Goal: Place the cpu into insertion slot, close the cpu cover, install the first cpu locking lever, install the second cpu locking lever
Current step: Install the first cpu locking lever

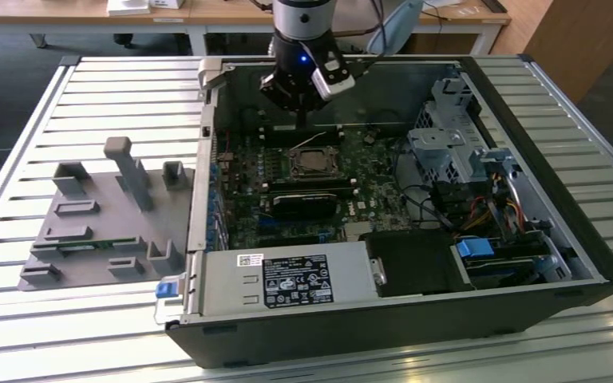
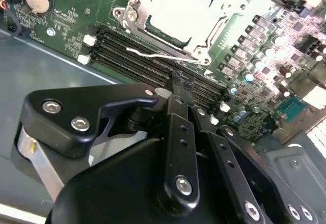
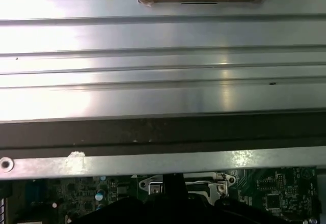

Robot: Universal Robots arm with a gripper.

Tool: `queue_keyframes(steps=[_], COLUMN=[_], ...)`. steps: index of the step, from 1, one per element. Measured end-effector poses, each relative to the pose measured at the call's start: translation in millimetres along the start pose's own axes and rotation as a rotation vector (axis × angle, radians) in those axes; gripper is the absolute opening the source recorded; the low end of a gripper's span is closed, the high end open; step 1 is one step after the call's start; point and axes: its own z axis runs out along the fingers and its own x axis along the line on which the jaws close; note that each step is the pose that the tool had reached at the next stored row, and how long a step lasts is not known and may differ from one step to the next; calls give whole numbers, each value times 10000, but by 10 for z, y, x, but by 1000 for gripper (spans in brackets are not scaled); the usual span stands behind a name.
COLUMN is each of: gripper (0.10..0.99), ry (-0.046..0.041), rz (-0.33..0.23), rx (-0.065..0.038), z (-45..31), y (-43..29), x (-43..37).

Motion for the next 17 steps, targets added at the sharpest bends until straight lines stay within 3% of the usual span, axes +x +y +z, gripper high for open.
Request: queue_keyframes(steps=[9, 13, 17], gripper=[106, 106, 106], ry=[0, 26, 27], rz=[-24, -408, -433], rx=[0, -13, -16], z=[110, 129, 149], y=[0, -1, -1], x=[-91, -101, -131])
